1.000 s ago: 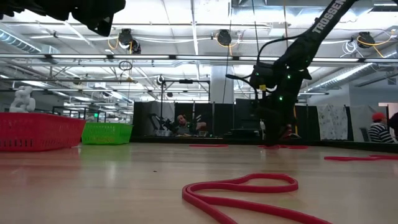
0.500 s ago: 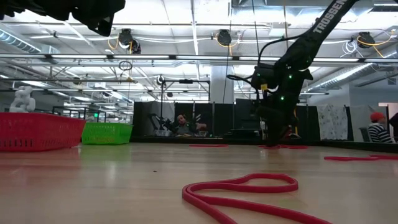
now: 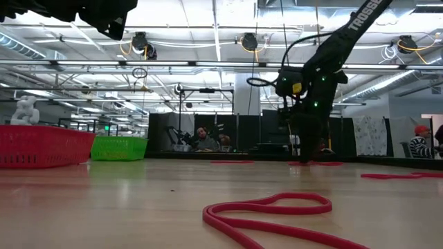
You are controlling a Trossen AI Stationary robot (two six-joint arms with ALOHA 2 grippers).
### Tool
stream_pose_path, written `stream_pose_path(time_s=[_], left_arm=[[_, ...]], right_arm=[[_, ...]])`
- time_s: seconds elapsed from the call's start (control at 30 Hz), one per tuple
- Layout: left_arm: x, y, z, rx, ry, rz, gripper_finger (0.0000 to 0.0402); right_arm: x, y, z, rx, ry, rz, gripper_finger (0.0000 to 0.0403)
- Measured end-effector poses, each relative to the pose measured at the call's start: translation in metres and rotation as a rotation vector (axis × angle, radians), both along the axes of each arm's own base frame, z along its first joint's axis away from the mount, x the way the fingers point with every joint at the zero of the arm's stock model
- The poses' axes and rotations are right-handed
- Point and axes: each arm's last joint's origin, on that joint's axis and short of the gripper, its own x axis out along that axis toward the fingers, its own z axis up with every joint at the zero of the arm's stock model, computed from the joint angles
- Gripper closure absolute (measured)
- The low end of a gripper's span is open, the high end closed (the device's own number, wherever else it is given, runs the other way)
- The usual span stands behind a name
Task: Sort rubber bands into baskets
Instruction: Put the red rubber band into the blue bin
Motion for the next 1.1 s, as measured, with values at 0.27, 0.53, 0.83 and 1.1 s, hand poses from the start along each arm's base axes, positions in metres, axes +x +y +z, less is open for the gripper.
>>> stream_pose_path(time_s=[0.27,0.53,0.83,1.1], left_arm=[[0.0,0.0,0.0,0.001,0.001,0.0,0.0274],[0.0,0.0,0.0,0.001,0.004,0.0,0.0274],[0.0,0.0,0.0,-0.004,0.001,0.001,0.0274],[0.0,0.0,0.0,-0.005,-0.001,0.001,0.0274]], right_arm=[[0.028,0.03,0.064,-0.058,-0.196,0.139,0.0403],[0.031,0.07,0.125,-0.125,-0.444,0.228,0.0403],[0.03,0.093,0.116,-0.256,-0.378,0.136,0.0402],[0.033,0.063,0.075,-0.305,-0.217,0.002,0.0352]])
